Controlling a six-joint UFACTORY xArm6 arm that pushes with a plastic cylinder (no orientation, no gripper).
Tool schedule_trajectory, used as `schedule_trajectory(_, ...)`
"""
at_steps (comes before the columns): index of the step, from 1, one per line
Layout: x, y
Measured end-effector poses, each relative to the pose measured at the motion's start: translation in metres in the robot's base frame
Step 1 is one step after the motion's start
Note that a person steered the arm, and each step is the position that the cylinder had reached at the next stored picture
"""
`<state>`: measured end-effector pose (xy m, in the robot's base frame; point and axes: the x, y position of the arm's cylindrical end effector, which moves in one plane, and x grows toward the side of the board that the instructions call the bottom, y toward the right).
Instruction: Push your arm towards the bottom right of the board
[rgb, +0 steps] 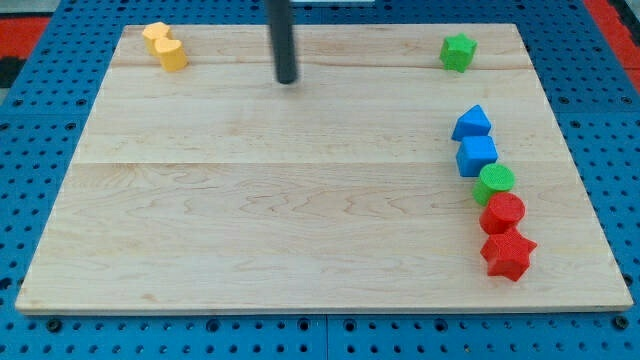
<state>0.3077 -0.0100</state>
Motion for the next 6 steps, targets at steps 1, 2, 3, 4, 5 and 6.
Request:
schedule_trajectory(1, 0.009, 0.085)
schedule_trajectory(2, 0.012, 0.169)
schedule_trajectory(3, 0.045, 0.25)
schedule_trajectory(4, 0.121, 0.296)
schedule_trajectory(5, 0.203, 0.295)
schedule_trajectory(6, 0.224, 0.288)
